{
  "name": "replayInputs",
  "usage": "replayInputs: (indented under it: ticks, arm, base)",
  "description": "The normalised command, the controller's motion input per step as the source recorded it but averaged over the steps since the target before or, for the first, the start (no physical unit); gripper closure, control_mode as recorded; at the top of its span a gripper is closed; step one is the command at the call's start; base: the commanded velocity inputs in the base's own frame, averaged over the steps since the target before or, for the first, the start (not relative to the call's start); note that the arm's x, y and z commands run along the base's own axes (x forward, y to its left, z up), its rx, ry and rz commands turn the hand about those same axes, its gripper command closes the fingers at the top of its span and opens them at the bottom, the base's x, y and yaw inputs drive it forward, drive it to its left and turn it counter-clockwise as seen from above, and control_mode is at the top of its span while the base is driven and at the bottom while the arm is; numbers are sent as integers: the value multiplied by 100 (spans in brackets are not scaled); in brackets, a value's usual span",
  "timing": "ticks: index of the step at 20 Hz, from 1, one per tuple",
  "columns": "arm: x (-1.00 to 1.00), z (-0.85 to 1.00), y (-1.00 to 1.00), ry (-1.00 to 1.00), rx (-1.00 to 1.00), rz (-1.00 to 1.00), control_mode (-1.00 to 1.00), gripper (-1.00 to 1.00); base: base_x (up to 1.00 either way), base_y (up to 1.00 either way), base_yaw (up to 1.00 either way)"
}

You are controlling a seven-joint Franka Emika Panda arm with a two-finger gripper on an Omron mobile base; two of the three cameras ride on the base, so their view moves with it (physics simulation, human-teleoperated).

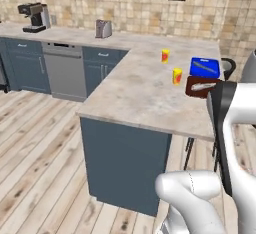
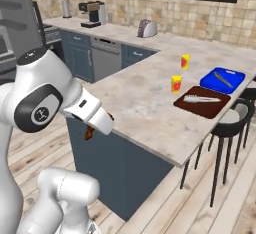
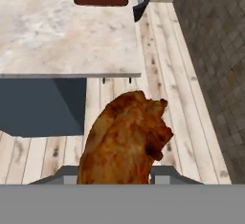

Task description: Gather the corn and avocado from the fridge and place them on a tray on the dining counter. Then gather the chicken drumsticks from the fridge and place them on the other tray.

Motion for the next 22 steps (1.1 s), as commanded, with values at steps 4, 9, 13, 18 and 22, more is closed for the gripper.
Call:
replayInputs:
  ticks: [4,9,13,18,22]
  arm:
    - [0,0,0,0,0,0,100,100]
    - [0,0,0,0,0,0,100,100]
    - [0,0,0,0,0,0,100,100]
    - [0,0,0,0,0,0,100,100]
    - [0,0,0,0,0,0,100,100]
  base:
    - [34,-96,3]
    - [31,-93,8]
    - [6,-93,15]
    - [0,-83,22]
    - [19,-72,27]
